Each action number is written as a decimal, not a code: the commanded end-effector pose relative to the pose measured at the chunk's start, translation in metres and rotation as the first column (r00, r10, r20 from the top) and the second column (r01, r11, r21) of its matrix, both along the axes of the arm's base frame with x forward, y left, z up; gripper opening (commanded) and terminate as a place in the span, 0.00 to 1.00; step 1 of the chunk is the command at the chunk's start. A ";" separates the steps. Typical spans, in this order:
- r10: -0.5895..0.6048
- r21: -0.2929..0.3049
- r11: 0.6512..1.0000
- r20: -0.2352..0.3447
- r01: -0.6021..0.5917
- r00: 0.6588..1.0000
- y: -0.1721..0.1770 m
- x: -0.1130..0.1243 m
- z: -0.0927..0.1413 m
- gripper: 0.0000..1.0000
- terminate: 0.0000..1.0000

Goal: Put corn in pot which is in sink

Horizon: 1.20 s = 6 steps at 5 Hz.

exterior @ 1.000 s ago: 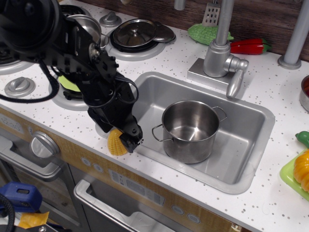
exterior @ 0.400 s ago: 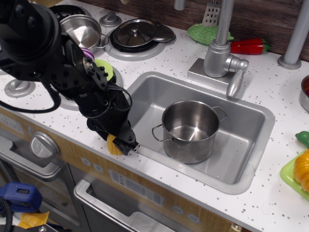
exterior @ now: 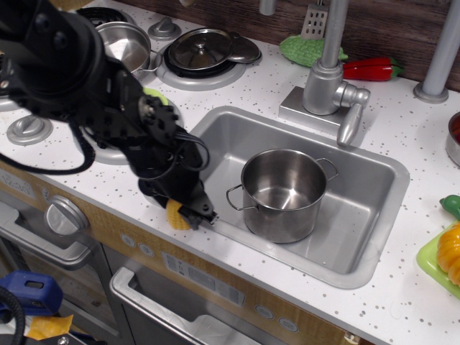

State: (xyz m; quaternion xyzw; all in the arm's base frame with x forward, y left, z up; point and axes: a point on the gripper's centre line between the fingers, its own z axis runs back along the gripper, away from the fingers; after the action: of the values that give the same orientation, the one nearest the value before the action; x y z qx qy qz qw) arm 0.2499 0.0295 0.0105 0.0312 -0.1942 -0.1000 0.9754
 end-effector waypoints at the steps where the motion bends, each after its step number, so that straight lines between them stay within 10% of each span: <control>1: -0.080 0.022 0.997 0.104 0.078 0.991 -0.017 0.038 0.029 0.00 0.00; 3: -0.237 0.088 0.970 0.177 0.224 0.955 -0.049 0.084 0.035 0.00 0.00; 4: -0.255 0.092 0.966 0.162 0.243 0.953 -0.066 0.095 0.031 1.00 0.00; 6: -0.297 0.046 0.955 0.105 0.293 0.949 -0.073 0.100 0.029 1.00 0.00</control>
State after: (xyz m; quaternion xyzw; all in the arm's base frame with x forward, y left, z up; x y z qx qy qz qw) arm 0.3417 -0.0459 0.0271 0.0183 -0.2297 -0.2509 0.9402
